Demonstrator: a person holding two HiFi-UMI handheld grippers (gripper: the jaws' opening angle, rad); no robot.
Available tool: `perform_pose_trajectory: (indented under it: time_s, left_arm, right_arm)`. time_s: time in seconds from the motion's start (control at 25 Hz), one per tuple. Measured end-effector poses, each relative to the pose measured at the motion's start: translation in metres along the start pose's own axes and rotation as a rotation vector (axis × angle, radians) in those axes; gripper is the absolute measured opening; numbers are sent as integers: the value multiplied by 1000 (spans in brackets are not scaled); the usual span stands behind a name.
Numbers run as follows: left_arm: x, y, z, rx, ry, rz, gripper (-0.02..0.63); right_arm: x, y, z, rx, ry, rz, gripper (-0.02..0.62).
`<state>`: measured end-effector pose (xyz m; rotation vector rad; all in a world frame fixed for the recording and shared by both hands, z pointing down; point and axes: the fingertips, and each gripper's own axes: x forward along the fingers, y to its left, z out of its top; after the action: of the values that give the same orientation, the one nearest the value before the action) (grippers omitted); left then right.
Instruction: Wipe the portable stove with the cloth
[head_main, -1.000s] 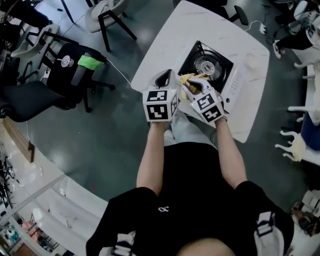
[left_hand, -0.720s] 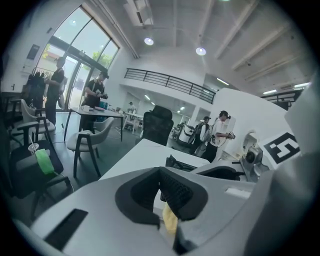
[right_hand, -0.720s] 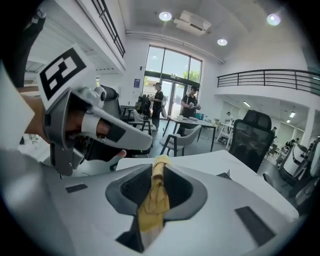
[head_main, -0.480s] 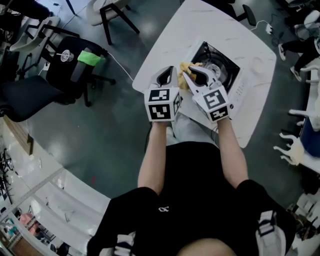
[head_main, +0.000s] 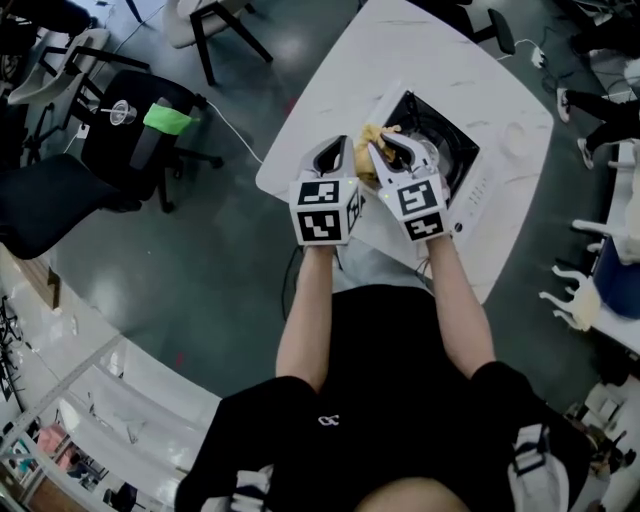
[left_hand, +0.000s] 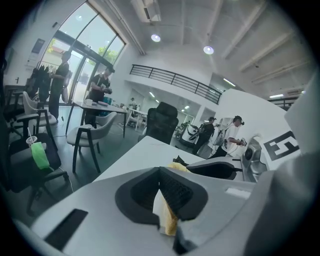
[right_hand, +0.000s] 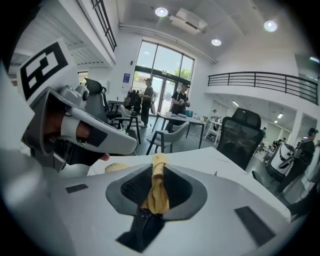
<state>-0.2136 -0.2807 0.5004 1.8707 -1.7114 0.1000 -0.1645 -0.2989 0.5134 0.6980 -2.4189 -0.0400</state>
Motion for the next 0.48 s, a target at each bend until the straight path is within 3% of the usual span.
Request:
perform_pose_trajectory:
  time_s: [0.2,0.48]
  left_arm:
    - [20,-9,11,127,13,12,-3]
    - [45,-15,22,125,21,-13,-3]
  right_arm:
    - [8,-20,-6,51,11,-23,55]
    - [24,-56,-11,103,16,-51,54]
